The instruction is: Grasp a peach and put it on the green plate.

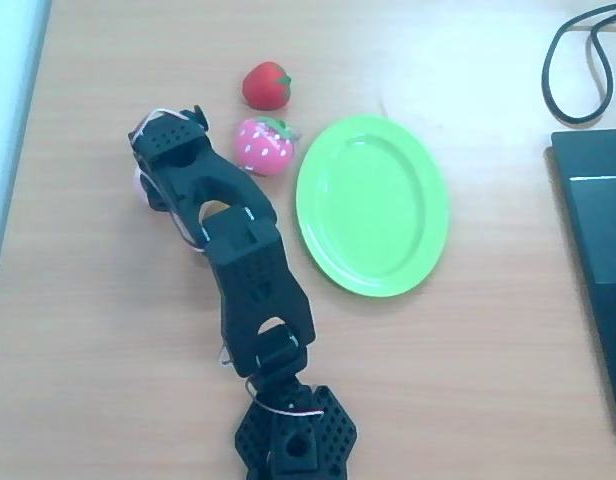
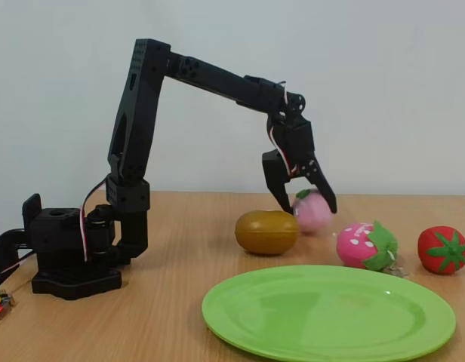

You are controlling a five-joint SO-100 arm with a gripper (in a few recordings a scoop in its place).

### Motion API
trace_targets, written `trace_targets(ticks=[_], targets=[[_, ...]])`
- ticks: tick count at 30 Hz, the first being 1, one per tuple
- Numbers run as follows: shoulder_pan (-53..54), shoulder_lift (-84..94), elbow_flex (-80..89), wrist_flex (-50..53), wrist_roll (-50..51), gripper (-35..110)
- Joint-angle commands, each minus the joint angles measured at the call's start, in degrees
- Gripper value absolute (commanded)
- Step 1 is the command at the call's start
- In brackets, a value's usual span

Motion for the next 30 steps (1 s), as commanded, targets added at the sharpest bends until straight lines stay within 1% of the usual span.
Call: trace_targets(ticks=[1,9,17,30], targets=[[-0.3,5.7,-1.1,0.6,-0.3,31],[2.8,9.8,0.9,1.1,-3.5,31],[9.6,17.7,6.4,2.0,-8.3,32],[20.1,27.1,8.8,9.9,-14.7,32]])
